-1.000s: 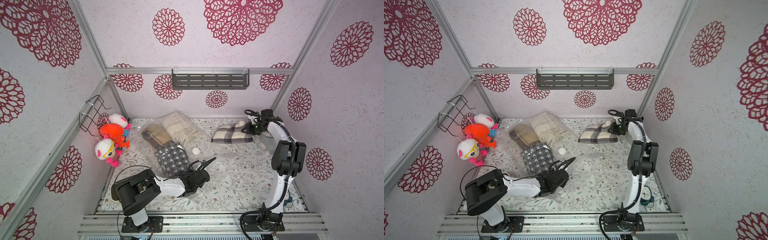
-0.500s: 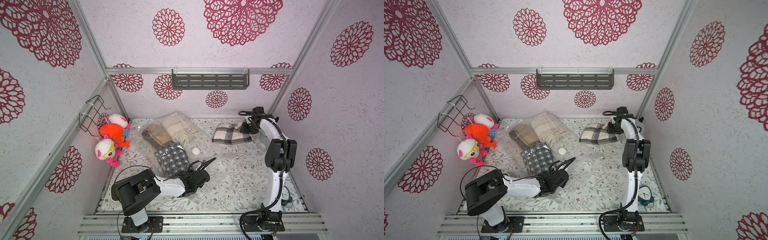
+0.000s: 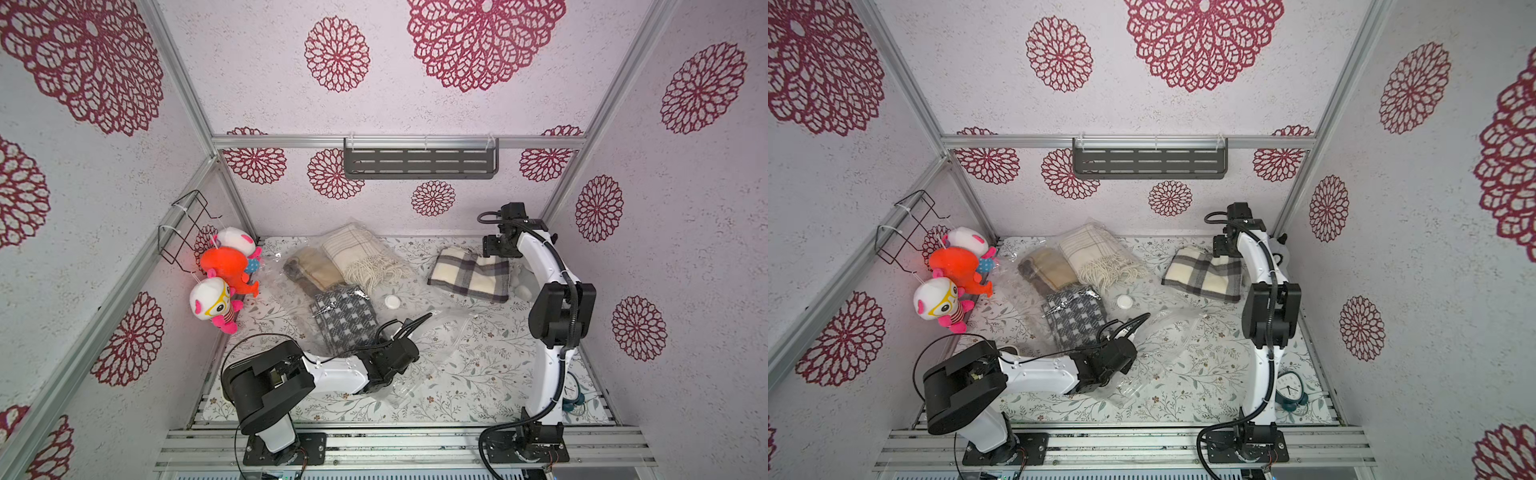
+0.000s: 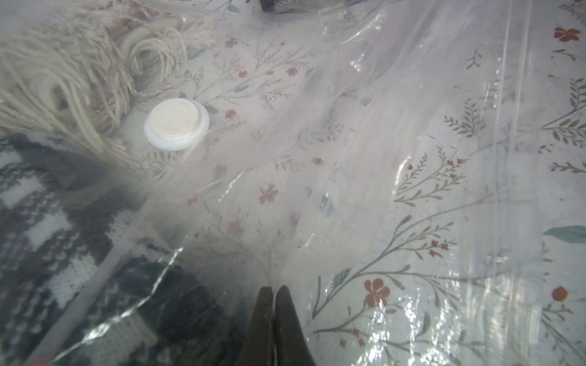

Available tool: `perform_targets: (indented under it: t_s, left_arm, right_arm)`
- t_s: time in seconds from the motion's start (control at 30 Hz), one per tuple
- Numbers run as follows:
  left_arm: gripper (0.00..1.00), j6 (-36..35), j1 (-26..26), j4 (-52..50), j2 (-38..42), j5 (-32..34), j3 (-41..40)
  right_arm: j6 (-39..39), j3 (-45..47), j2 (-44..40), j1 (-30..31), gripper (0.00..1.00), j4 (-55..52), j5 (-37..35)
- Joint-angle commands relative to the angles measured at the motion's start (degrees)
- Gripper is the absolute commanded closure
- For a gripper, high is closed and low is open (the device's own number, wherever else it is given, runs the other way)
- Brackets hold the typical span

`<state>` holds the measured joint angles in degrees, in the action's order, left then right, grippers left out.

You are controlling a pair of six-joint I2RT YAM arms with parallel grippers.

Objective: Take the scarf out of the vacuum bag
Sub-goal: Place the scarf at the center of the board, then adjust the scarf at the center of the board.

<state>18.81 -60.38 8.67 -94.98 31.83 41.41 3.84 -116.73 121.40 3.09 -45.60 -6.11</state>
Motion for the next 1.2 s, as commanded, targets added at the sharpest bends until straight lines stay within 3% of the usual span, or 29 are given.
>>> perform_targets:
  t_s: [0.0,0.13,0.23,0.37,0.47,0.87,1.17]
  left_arm:
    - [1.0,1.0,0.0,-0.5,2.6,1.1,0.1]
    - [1.0,1.9,0.0,-1.2,3.8,0.8,-0.2]
    - [1.0,2.3,-0.3,-2.3,4.2,0.9,0.2]
    - [1.0,3.0,-0.4,-3.7,5.5,1.9,0.4]
    - [1.0,3.0,-0.4,-4.1,7.5,1.2,-0.4]
    - [1.0,3.9,-1.5,-4.3,12.7,0.8,-2.3]
    - [1.0,4.4,-1.5,-4.4,12.4,2.2,-2.7]
  right_arm:
    - [5.8,8.4,-10.5,2.9,0.26,2.7,-0.8]
    - [11.6,23.9,-19.7,5.8,0.26,9.2,-2.5]
    - [15.2,35.0,-25.5,6.3,0.3,14.0,0.4]
    - [18.6,49.1,-29.9,6.9,0.33,18.7,3.0]
    - [18.5,54.8,-31.1,6.4,0.34,22.3,2.3]
    - [19.4,53.2,-19.4,-2.1,0.39,31.7,4.6]
    - [18.7,41.7,-9.4,-1.7,0.39,30.0,3.5]
